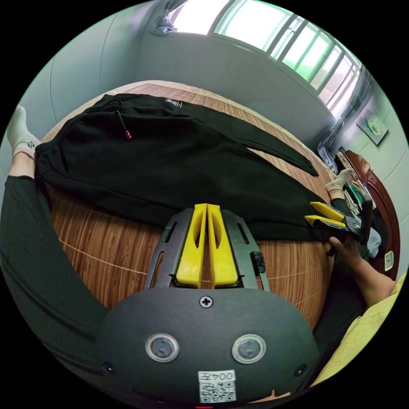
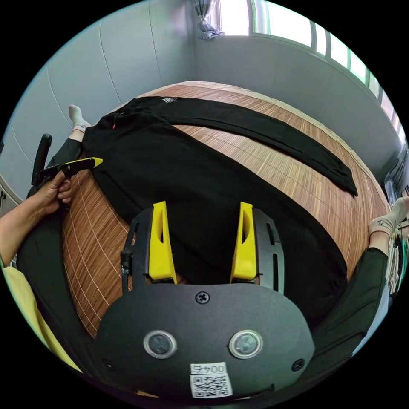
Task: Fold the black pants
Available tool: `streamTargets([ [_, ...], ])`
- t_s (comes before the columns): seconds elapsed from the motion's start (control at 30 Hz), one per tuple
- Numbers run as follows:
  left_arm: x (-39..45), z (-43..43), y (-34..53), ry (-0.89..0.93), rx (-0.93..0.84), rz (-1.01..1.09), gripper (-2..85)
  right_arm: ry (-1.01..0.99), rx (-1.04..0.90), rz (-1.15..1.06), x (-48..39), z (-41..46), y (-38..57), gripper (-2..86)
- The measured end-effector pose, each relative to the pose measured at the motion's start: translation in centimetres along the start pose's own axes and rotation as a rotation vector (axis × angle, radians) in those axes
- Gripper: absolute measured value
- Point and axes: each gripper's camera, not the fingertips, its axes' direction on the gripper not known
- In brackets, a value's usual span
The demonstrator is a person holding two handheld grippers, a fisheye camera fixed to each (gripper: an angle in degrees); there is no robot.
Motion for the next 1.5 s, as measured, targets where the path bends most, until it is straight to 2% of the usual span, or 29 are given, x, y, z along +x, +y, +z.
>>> streamTargets([
  [0.9, -0.6, 0.8, 1.7, -0.007, 0.007, -0.043, 0.2, 0.028, -0.008, 0.01, -3.0, -0.7, 1.3, 22.8],
  [1.5, -3.5, 1.4, 1.6, 0.083, 0.01, -0.072, 0.1, 0.015, 0.008, 0.015, -3.0, -1.6, 2.1, 22.9],
])
